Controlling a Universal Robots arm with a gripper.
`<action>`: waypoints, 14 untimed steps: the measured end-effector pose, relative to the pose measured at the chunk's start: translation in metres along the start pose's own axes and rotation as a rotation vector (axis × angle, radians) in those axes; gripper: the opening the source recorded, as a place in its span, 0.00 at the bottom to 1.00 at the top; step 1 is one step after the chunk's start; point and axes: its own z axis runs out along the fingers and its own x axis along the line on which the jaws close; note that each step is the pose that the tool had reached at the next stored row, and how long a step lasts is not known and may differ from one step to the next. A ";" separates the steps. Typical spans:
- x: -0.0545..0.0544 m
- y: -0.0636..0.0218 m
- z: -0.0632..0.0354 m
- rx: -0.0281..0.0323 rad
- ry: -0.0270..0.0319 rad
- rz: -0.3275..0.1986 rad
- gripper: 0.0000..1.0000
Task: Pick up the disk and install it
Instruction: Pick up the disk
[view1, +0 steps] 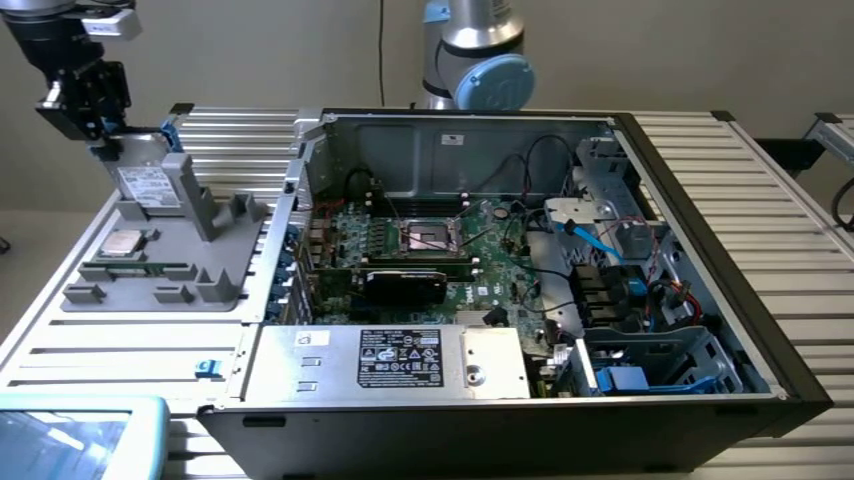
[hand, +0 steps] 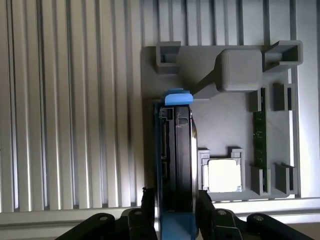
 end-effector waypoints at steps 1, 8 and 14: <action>0.000 -0.0005 -0.0001 -0.0005 -0.0003 0.000 0.45; 0.000 -0.0034 -0.0006 -0.0139 0.0000 -0.002 0.45; 0.000 -0.0043 -0.0005 -0.0224 -0.0014 -0.002 0.45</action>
